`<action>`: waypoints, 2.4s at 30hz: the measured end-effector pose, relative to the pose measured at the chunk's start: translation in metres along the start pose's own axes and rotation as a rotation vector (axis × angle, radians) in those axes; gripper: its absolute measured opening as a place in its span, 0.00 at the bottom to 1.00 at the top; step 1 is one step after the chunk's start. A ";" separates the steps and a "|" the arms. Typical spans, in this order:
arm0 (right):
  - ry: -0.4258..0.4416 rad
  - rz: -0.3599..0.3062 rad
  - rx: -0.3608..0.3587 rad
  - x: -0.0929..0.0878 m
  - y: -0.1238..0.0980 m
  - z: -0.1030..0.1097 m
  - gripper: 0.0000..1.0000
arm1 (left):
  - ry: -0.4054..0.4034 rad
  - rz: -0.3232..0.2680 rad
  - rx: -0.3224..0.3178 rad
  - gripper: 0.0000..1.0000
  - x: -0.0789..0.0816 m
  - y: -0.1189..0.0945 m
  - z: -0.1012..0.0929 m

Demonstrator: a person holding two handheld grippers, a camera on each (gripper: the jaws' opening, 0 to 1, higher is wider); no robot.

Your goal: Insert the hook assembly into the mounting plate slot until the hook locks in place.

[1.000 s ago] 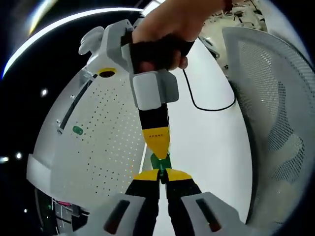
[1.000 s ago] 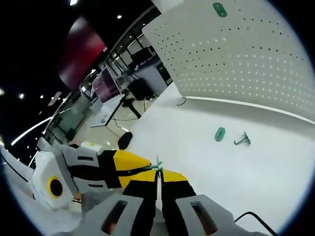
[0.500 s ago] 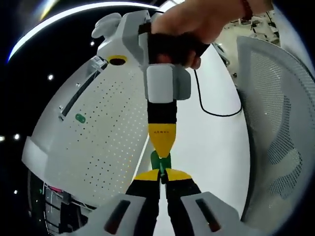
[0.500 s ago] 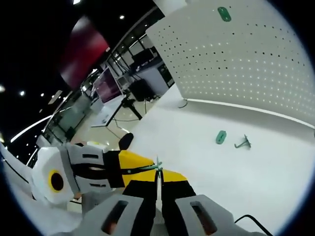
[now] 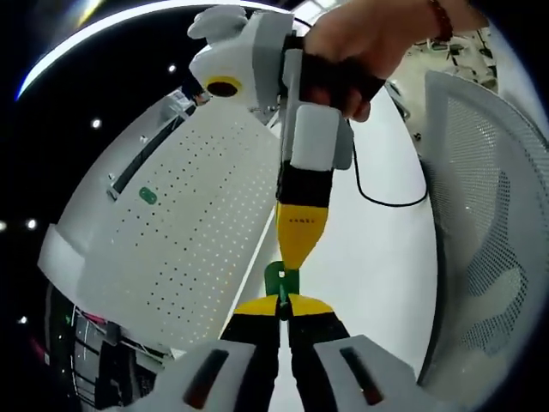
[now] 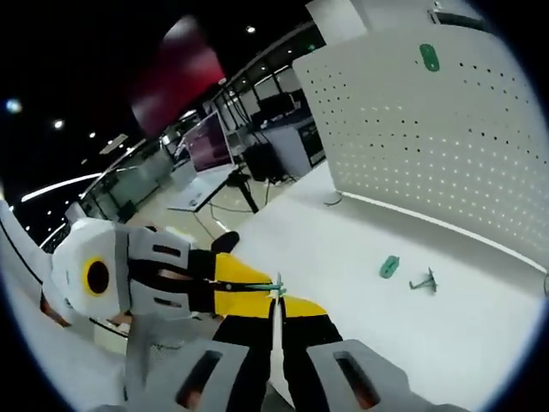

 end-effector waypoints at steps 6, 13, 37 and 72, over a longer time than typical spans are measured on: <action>-0.049 -0.002 -0.029 0.000 -0.004 -0.002 0.06 | -0.139 0.019 -0.013 0.02 0.000 0.001 0.003; -0.124 -0.033 -0.060 0.002 -0.019 -0.005 0.11 | -0.293 0.011 0.001 0.02 0.002 0.005 0.013; -0.321 -0.171 -0.161 -0.003 -0.066 -0.008 0.31 | -0.727 0.067 0.088 0.02 0.021 0.019 0.024; -0.370 -0.170 -0.172 -0.026 -0.084 -0.007 0.39 | -0.971 0.060 0.257 0.02 0.034 0.068 0.076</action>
Point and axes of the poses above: the point that each gripper's makers call its tool centre point, and the gripper's own axes: y roughly forward along the fingers, z roughly to its left, x roughly out of its top, the point moved 8 cm from there along -y, roughly backward along the fingers, and after that the axes turned 14 degrees about x, right-handed, at the moved point
